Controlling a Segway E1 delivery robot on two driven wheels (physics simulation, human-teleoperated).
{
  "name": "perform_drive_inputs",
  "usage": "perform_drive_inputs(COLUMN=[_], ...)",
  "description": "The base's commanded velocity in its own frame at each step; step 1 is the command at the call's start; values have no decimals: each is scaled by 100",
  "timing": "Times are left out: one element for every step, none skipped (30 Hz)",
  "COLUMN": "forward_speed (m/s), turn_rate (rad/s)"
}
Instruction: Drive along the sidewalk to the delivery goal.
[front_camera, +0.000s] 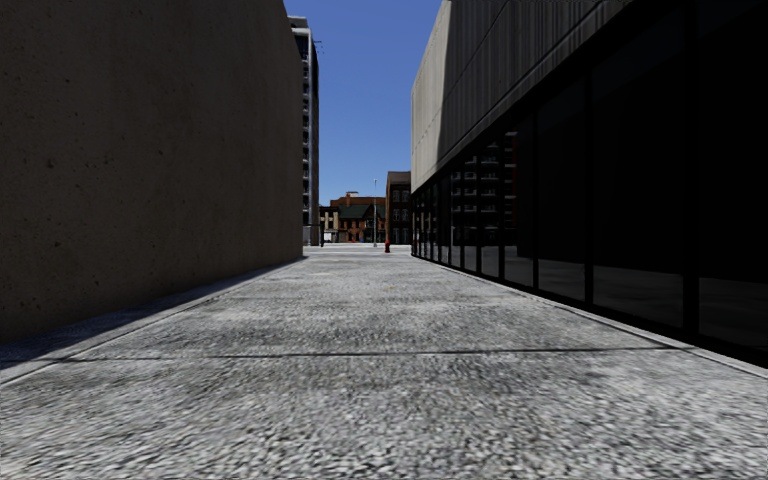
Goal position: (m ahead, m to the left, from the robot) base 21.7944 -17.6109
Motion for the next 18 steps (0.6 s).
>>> perform_drive_inputs(forward_speed=[200,200,200,200,200,200,200,200,200,200,200,200,200,200,200,200,200,200], turn_rate=[0,0,0,0,0,0,0,0,0,0,0,0,0,0,0,0,0,0])
